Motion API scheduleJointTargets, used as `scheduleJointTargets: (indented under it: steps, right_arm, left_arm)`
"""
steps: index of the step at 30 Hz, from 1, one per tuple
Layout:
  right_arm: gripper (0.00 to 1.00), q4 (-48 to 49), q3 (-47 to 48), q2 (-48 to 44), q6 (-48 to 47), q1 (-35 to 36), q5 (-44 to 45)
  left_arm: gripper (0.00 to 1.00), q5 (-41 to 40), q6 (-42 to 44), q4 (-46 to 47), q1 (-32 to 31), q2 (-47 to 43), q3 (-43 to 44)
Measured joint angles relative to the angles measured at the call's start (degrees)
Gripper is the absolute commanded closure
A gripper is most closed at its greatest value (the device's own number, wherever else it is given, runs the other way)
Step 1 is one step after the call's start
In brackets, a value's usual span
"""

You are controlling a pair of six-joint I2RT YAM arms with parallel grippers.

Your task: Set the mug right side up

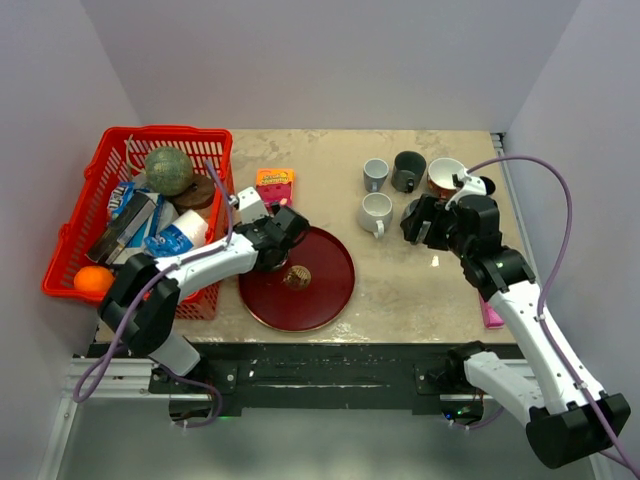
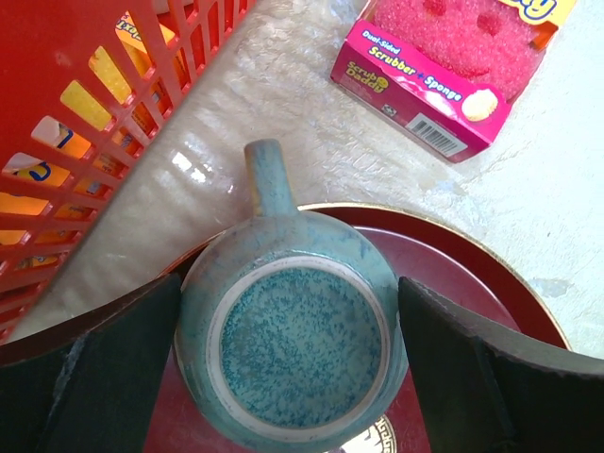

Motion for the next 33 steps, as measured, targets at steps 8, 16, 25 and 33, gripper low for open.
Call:
scheduleJointTargets:
  steps: [8,16,25,33]
  right_arm:
    - [0.13,0.1,-0.8,-0.7,0.0,0.0,-0.2]
    - [0.14,0.1,-1.1,-0.7,0.2,0.0,-1.0]
    - [0.14,0.1,-1.6,-2.3,0.2,0.0,-1.5]
    - [0.14,-0.3,-1.6,-2.5,0.2,0.0,-1.6]
  left_arm:
    - [0.06,1.5,-1.3,3.1,-0.1,-1.4,-2.2]
    - [0.04,8.5,-6.7,3.5,-7.1,2.0,2.0]
    - [0.02,15.1,-8.0,-1.9,-6.8,6.4,7.6]
    - [0.05,19.5,-1.6,-5.9,-3.4,9.4,13.4]
